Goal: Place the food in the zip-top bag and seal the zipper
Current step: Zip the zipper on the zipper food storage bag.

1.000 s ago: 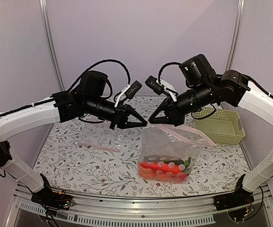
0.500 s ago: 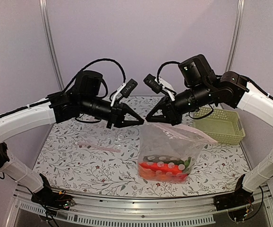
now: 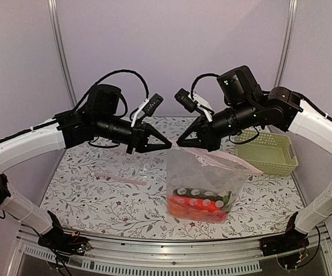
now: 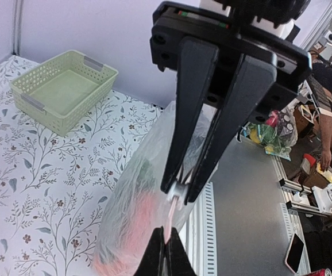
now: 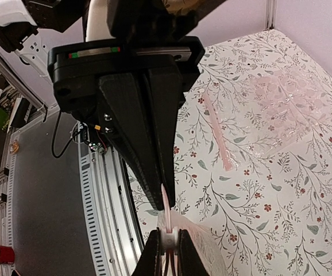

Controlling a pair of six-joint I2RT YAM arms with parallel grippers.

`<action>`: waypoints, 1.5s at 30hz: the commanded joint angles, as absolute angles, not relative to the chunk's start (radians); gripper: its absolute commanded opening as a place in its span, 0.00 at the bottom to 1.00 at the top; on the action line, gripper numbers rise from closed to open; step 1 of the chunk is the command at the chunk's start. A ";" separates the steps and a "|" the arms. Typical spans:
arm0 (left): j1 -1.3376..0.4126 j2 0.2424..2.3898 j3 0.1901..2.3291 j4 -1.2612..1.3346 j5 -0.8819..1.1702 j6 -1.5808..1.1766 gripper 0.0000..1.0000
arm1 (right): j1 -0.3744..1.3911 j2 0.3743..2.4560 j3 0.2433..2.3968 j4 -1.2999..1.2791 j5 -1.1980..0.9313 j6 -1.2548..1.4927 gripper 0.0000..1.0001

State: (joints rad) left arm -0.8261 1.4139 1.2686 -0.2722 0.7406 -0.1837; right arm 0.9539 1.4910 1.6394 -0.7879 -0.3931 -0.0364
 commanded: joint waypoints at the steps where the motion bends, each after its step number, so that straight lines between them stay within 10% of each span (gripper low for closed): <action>1: -0.761 1.363 1.267 -0.308 0.710 -0.174 0.00 | 0.948 1.448 1.623 -0.940 -0.360 -0.031 0.00; 45: -0.621 1.303 1.217 -0.348 0.568 -0.221 0.00 | 0.946 1.442 1.619 -0.957 -0.347 -0.026 0.00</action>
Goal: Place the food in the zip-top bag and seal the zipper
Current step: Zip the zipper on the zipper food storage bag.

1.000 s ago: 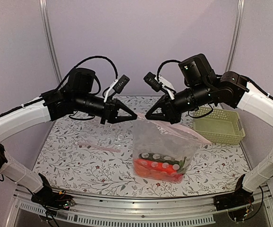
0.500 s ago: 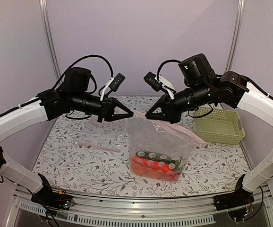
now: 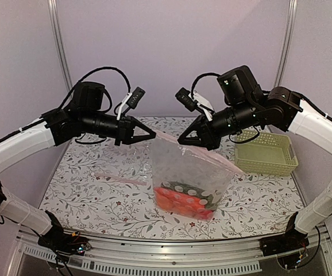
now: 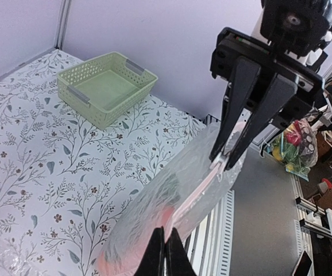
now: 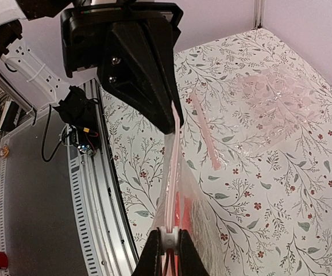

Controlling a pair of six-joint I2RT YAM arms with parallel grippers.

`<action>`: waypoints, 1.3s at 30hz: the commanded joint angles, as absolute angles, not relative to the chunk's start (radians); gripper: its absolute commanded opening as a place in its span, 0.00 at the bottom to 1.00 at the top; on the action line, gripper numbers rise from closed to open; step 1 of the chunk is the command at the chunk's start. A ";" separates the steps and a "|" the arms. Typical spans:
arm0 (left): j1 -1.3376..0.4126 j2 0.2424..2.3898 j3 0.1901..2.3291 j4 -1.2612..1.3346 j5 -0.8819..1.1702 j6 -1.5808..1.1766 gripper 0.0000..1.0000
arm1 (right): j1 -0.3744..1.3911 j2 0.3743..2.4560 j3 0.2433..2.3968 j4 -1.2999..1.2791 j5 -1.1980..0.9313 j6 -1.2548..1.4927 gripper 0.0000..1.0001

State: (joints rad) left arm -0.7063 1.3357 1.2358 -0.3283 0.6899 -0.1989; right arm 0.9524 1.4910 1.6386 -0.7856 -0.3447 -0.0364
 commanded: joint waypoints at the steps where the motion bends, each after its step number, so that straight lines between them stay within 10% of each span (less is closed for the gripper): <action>1: -0.618 1.303 1.214 -0.347 0.566 -0.223 0.00 | 0.946 1.442 1.620 -0.958 -0.346 -0.026 0.00; 39: -0.468 1.244 1.128 -0.295 0.515 -0.310 0.00 | 0.945 1.439 1.617 -0.967 -0.334 -0.026 0.00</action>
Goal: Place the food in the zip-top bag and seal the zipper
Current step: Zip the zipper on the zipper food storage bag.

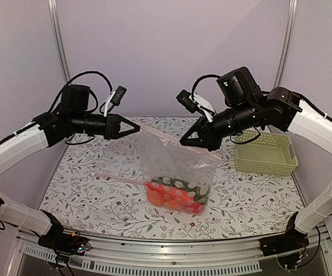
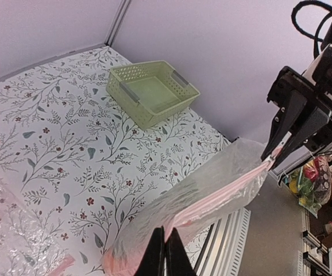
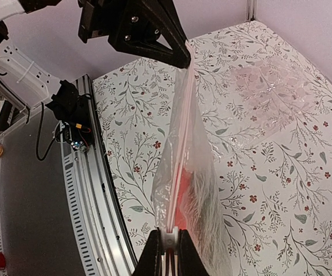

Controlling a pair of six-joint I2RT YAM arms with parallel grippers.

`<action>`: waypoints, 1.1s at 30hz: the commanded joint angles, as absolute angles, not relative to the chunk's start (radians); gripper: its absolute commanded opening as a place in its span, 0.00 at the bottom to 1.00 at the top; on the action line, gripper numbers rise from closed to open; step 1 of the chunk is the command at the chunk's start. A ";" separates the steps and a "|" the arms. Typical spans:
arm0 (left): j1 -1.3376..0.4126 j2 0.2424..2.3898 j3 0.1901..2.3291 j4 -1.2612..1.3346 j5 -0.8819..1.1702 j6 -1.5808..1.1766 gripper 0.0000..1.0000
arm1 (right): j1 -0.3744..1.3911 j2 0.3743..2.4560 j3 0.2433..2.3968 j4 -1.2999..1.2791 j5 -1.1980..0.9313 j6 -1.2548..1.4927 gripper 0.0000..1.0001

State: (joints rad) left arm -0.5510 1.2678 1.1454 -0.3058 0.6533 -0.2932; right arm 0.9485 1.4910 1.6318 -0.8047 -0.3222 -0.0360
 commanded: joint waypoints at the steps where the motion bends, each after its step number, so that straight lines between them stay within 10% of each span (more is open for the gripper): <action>1: -0.463 1.245 1.128 -0.295 0.518 -0.310 0.00 | 0.946 1.439 1.617 -0.969 -0.333 -0.026 0.00; 33: -0.354 1.199 1.099 -0.308 0.525 -0.310 0.00 | 0.946 1.433 1.618 -0.985 -0.323 -0.027 0.00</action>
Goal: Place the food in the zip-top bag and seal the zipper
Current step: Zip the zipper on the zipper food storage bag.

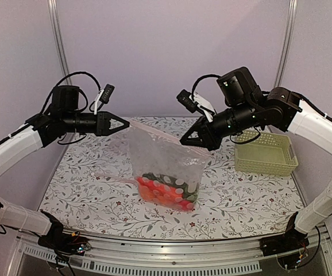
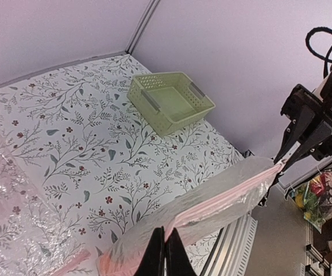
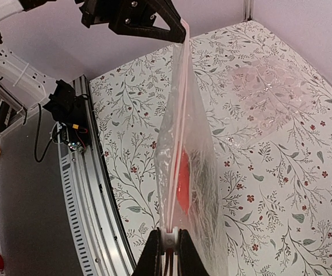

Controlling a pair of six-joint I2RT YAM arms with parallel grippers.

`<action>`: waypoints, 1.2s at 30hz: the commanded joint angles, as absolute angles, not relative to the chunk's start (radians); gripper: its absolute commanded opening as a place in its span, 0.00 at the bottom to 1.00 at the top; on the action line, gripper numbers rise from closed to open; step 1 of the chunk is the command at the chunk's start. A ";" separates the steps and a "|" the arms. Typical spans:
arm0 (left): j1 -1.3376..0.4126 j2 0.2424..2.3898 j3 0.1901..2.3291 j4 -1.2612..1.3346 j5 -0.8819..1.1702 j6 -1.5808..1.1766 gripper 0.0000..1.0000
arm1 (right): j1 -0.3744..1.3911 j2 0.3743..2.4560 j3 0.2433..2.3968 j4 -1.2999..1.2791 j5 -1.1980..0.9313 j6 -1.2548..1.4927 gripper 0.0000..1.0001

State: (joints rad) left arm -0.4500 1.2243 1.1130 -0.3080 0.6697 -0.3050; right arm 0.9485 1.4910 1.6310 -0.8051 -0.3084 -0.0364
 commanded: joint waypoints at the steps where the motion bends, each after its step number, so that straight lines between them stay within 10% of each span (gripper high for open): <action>1: -0.350 1.196 1.097 -0.310 0.525 -0.310 0.00 | 0.946 1.431 1.618 -0.984 -0.323 -0.028 0.00; 36: -0.229 1.145 1.063 -0.320 0.537 -0.312 0.00 | 0.946 1.428 1.618 -0.987 -0.315 -0.024 0.00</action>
State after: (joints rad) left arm -0.3016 1.1675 1.0794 -0.3229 0.6655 -0.3050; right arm 0.9485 1.4815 1.6310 -0.8391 -0.3080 -0.0338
